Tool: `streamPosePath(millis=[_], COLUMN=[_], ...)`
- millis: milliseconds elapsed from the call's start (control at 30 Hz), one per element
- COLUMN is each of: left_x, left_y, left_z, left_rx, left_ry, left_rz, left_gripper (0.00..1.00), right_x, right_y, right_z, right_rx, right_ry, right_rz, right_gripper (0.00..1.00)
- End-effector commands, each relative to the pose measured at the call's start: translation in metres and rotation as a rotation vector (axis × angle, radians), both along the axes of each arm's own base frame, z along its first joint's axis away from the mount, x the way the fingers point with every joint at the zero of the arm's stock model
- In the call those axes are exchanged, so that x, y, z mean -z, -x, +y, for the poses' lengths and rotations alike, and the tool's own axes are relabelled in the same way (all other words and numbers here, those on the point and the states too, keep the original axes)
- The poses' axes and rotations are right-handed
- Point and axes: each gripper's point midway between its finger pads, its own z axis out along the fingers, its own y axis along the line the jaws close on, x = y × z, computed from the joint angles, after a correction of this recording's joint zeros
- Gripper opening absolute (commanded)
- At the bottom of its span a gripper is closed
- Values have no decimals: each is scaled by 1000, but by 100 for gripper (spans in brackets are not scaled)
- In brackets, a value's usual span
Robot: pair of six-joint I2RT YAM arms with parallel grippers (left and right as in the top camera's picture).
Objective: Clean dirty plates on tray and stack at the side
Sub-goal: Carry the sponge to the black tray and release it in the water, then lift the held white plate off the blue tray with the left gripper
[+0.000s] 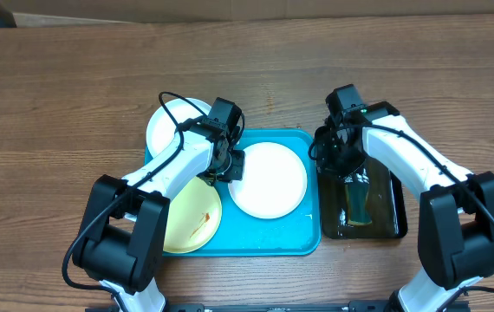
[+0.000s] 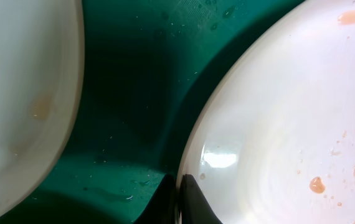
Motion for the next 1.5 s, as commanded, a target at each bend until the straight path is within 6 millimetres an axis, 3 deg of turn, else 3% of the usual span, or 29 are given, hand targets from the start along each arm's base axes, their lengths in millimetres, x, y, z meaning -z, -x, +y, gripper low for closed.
streamPosePath(millis=[0,100,233,333,600,700,967,1033,1467], left_x=[5,5,-2,-21,-62,-74,-97,-101,-150], left_y=[3,2,-3,-15,-39,-45,-50,-52,-69], left_z=[-3,-3,-5,-8,-4,1,0,0,-1], left_rx=[11,10,10,8,-8,-17,-12,-12,-9], left_ry=[-3,-1,4,12,-22,-49,-38,-35,-39], left_rz=[16,11,-3,-49,-167,-204,-256,-261,-334], left_gripper=[4,4,4,4,4,4,4,4,4], right_x=[-34,-59,-107,-129,-130,-130,-129,-129,-129], right_y=[-19,-26,-32,-28,-9,-7,-2,-2,-3], right_z=[1,-16,-60,-85,-132,-147,-170,-171,-177], right_rx=[22,30,108,178,308,349,387,389,391], right_ry=[-63,-34,79,83,103,114,156,155,189], right_rz=[-32,-38,-73,-89,-3,6,17,16,6], right_gripper=[22,27,37,45,48,61,84,100,100])
